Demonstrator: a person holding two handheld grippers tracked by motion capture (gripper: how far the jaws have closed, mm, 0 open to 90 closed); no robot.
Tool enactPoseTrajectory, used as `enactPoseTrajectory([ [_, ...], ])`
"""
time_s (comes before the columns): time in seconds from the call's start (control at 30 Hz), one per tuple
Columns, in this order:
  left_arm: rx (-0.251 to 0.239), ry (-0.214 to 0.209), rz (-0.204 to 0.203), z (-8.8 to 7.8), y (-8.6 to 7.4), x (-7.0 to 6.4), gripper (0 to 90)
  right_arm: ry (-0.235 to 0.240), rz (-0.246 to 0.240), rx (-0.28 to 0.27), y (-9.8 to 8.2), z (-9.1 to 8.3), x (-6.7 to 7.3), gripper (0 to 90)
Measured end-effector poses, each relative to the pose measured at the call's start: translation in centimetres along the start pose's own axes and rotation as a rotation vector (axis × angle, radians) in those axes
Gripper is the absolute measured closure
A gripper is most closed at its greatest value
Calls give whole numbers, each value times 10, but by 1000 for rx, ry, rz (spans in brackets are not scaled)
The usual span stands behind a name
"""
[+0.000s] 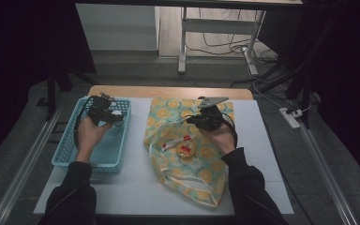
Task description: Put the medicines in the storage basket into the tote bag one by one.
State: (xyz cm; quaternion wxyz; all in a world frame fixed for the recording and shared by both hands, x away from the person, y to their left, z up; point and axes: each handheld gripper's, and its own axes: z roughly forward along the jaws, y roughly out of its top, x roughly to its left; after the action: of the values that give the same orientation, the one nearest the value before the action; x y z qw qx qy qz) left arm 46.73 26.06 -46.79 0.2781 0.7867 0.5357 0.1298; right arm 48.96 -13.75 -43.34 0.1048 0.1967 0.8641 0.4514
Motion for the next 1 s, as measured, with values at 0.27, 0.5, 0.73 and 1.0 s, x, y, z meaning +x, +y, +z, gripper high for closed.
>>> enactPoseTrajectory([
  [0.27, -37, -7, 10, -9, -6, -8, 506, 1, 1, -2, 0, -1, 0, 898],
  [0.5, -63, -10, 18, -13, -12, -12, 506, 2, 1, -1, 0, 0, 0, 898],
  [0.73, -102, -27, 23, -19, -18, -16, 506, 1, 2, -1, 0, 0, 0, 898],
  [1.0, -129, -36, 26, -28, -19, -18, 506, 2, 1, 0, 0, 0, 0, 898],
])
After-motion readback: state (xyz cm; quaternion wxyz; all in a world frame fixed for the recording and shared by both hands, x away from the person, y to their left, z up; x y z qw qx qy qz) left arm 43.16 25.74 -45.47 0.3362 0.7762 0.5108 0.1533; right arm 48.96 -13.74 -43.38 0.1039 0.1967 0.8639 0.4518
